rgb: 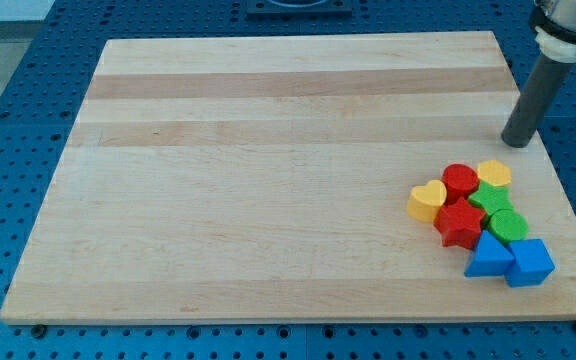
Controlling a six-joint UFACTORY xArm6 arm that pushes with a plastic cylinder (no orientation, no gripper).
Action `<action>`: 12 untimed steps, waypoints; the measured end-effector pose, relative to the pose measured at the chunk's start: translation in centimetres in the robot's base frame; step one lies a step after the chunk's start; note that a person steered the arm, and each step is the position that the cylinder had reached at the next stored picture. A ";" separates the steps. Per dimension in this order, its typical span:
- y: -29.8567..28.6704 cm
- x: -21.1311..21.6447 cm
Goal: Move the hexagon diagonal to the red circle
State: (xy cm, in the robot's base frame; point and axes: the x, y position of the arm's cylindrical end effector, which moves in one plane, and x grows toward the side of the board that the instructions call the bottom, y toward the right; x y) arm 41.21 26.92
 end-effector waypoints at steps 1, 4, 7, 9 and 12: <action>2.5 2.8; -0.3 8.3; -7.0 7.8; -6.4 4.9; -8.0 0.2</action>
State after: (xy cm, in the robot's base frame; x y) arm 41.45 18.89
